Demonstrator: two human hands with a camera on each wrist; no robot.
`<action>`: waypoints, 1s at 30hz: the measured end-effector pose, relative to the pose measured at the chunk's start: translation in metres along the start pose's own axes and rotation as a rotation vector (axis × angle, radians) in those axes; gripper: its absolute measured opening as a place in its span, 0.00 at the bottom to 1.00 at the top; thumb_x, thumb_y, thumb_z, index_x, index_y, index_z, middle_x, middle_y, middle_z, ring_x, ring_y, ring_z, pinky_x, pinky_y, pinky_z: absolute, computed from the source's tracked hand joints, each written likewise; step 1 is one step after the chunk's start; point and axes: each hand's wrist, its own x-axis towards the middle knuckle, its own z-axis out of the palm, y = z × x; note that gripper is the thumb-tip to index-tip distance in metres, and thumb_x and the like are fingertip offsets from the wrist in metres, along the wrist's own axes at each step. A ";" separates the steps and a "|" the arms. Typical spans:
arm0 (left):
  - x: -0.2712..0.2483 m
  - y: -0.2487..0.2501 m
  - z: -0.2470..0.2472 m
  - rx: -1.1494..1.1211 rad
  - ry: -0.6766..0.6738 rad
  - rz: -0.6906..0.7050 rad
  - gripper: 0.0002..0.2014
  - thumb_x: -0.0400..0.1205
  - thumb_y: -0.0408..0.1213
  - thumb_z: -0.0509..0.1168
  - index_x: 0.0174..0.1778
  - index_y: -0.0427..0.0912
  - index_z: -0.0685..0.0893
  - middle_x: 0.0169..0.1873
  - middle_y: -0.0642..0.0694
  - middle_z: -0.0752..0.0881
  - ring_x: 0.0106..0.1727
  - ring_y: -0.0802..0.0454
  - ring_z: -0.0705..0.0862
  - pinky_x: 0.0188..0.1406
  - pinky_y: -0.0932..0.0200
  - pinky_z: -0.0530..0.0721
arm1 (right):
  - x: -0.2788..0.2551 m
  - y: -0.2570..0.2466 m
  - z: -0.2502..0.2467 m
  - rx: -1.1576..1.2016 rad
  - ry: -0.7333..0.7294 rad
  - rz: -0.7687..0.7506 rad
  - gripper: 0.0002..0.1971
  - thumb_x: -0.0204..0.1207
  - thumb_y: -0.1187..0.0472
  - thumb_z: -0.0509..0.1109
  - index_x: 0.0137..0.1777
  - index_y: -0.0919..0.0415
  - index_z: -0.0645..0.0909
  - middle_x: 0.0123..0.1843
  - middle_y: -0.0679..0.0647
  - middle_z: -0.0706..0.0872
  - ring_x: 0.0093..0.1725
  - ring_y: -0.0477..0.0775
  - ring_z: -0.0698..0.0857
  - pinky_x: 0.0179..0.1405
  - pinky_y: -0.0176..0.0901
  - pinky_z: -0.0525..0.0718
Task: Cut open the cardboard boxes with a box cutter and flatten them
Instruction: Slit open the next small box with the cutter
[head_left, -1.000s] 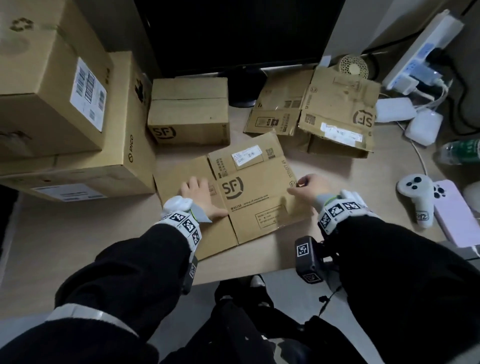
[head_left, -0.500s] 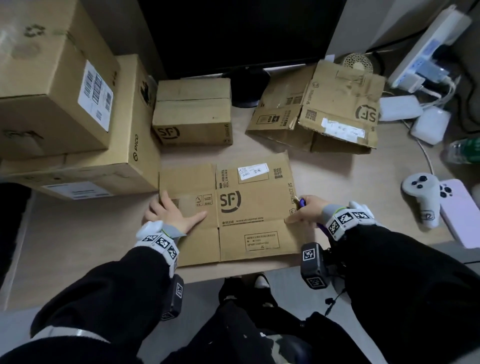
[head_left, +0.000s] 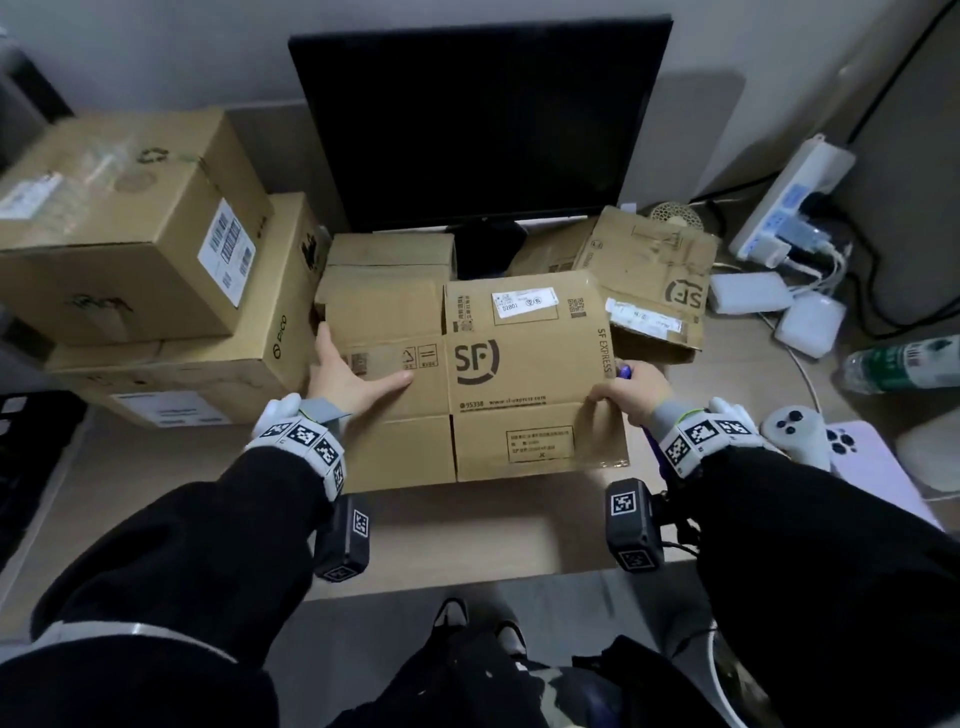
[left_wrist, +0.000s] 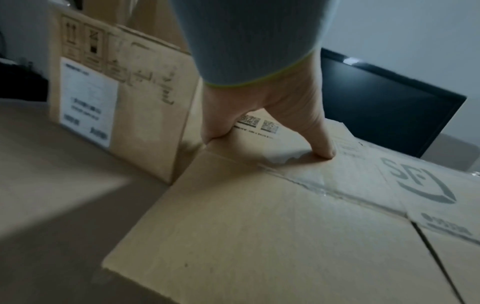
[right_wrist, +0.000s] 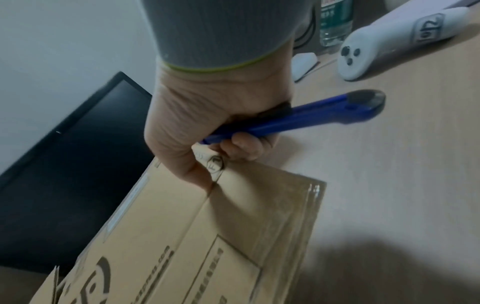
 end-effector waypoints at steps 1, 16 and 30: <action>0.004 0.013 0.000 -0.013 0.002 0.040 0.65 0.63 0.55 0.81 0.84 0.51 0.41 0.82 0.38 0.56 0.81 0.40 0.62 0.79 0.44 0.62 | 0.004 -0.004 -0.009 0.021 0.057 -0.009 0.09 0.64 0.55 0.75 0.40 0.56 0.80 0.42 0.55 0.84 0.40 0.55 0.79 0.31 0.40 0.73; 0.082 0.184 0.063 0.087 -0.098 0.376 0.52 0.70 0.49 0.78 0.84 0.44 0.53 0.79 0.40 0.62 0.78 0.46 0.65 0.76 0.56 0.62 | 0.059 -0.034 -0.100 0.066 0.382 0.182 0.22 0.76 0.50 0.64 0.62 0.66 0.81 0.58 0.62 0.86 0.59 0.65 0.83 0.55 0.47 0.78; 0.160 0.214 0.190 0.481 -0.368 0.285 0.40 0.81 0.56 0.64 0.85 0.47 0.53 0.84 0.38 0.43 0.82 0.32 0.50 0.80 0.42 0.55 | 0.141 -0.019 -0.100 -0.012 0.319 0.433 0.16 0.72 0.52 0.73 0.51 0.64 0.81 0.46 0.56 0.83 0.56 0.61 0.85 0.53 0.44 0.79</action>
